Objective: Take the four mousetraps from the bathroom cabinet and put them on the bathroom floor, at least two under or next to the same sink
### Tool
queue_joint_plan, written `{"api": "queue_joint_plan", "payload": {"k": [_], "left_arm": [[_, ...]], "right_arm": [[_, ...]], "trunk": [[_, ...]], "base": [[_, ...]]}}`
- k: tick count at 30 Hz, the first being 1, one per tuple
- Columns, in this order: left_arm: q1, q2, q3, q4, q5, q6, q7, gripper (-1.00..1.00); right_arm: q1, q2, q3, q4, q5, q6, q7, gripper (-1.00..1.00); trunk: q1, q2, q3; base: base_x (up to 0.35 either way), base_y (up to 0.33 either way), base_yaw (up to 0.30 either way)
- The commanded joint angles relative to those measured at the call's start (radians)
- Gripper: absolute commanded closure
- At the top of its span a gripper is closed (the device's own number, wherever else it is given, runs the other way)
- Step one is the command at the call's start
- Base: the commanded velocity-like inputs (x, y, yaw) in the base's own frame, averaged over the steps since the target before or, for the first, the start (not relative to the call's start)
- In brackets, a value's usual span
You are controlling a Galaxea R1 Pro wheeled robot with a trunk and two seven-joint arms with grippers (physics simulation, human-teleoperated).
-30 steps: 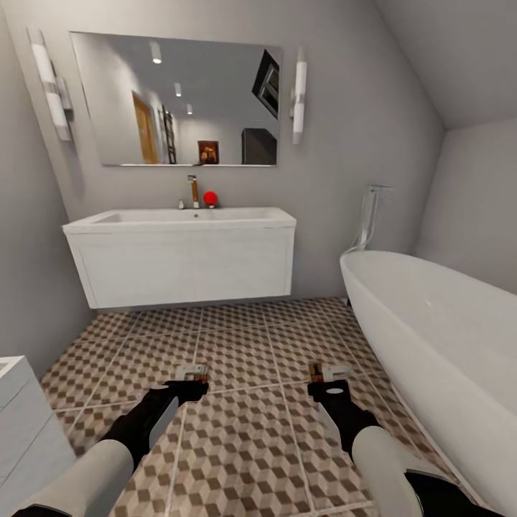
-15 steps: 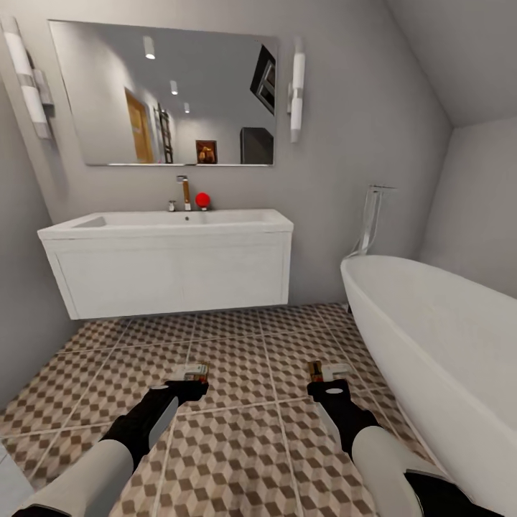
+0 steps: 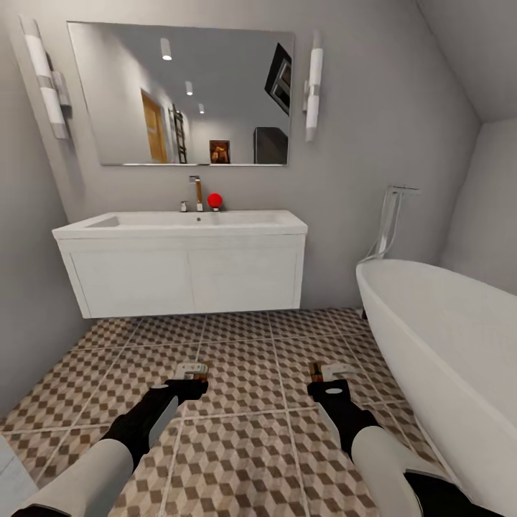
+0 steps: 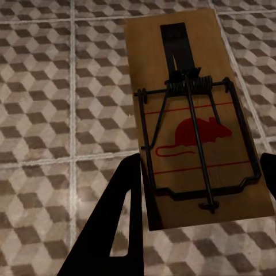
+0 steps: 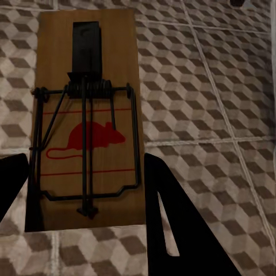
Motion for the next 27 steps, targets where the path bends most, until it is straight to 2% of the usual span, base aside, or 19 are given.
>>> {"api": "queue_joint_plan", "payload": {"k": [1, 9, 27], "left_arm": [[0.000, 0.001, -0.007, -0.002, 0.008, 0.004, 0.004, 1.00], [0.000, 0.001, -0.008, -0.003, 0.008, 0.004, 0.004, 1.00], [0.000, 0.000, -0.008, -0.003, 0.008, 0.006, 0.004, 1.00]], "right_arm": [[0.000, 0.001, -0.004, -0.002, 0.008, 0.007, -0.003, 1.00], [0.000, 0.000, -0.004, -0.002, 0.008, 0.003, 0.002, 1.00], [0.000, 0.002, -0.012, -0.002, 0.002, 0.014, -0.004, 1.00]], "trunk": [[0.000, 0.000, -0.001], [0.000, 0.000, -0.001], [0.000, 0.000, -0.004]], "base": [[0.005, 0.000, 0.264], [0.002, 0.000, 0.194], [0.000, 0.000, 0.012]]}}
